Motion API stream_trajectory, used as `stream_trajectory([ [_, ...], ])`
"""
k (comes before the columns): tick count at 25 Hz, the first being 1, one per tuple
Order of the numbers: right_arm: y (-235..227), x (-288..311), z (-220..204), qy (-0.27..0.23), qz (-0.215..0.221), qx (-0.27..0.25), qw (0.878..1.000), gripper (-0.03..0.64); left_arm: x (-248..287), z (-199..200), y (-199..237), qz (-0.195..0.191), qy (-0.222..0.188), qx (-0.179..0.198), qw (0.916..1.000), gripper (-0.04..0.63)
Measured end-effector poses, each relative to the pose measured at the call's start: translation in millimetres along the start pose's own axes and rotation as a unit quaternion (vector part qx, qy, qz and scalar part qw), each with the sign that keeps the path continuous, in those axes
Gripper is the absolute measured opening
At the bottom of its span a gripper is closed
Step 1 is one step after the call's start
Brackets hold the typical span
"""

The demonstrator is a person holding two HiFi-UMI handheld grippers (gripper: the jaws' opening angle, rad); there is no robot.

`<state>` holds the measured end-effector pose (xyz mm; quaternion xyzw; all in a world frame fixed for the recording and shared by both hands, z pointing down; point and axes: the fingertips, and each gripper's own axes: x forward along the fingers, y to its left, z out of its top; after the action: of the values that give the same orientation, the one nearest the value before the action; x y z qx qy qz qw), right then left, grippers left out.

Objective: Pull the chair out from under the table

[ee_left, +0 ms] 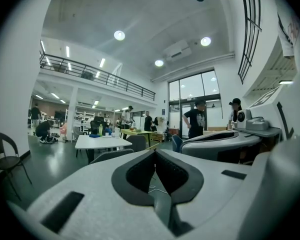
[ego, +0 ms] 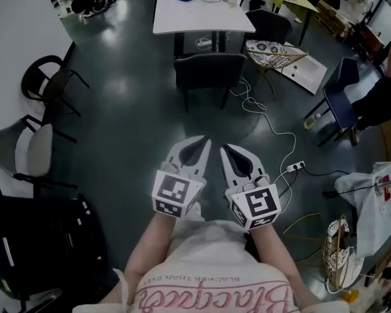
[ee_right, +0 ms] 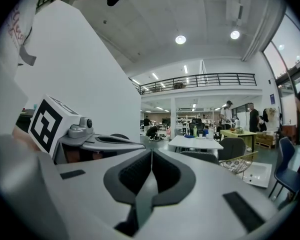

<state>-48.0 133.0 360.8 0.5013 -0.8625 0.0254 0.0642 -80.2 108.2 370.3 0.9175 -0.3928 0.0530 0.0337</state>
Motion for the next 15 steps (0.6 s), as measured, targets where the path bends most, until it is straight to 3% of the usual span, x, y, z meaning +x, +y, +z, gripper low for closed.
stream_trajectory([
  [15, -45, 66, -7, 0.011, 0.001, 0.016, 1.0, 0.005, 66, -12, 47, -0.016, 0.02, -0.011, 0.9996, 0.005],
])
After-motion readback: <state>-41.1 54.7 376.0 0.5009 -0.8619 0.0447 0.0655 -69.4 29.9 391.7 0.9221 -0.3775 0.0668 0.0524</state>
